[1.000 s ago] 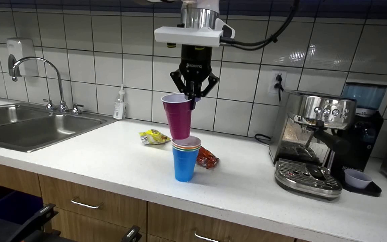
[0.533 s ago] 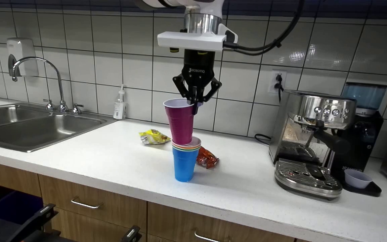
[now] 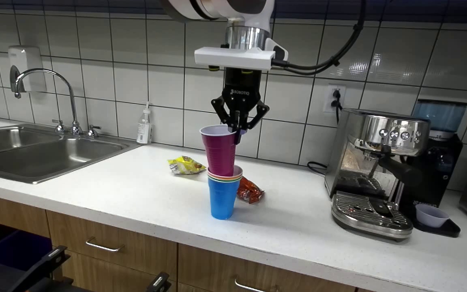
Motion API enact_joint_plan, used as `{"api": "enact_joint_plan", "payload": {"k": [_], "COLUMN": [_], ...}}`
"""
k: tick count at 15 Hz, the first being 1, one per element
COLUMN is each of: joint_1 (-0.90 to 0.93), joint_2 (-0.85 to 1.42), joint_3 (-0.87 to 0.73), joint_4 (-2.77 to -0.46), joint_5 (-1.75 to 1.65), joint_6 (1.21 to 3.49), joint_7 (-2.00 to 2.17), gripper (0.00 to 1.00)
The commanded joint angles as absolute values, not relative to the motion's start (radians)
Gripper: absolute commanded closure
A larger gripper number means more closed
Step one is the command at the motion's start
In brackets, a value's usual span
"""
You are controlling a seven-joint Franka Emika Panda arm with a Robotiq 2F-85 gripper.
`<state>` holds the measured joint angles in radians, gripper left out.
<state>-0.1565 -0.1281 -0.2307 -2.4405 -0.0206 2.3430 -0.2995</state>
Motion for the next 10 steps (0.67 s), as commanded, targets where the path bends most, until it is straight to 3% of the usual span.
{"api": "enact_joint_plan", "payload": {"k": [1,10], "joint_1": [-0.167,-0.165], "joint_2": [-0.082,0.018], "joint_3": [-0.222,-0.213], "joint_4": [-2.385,-2.321], "joint_5": [-0.037,-0.029], "joint_6": [2.309,2.293], "joint_7": [-0.286,-0.298], "gripper": [0.99,0.99]}}
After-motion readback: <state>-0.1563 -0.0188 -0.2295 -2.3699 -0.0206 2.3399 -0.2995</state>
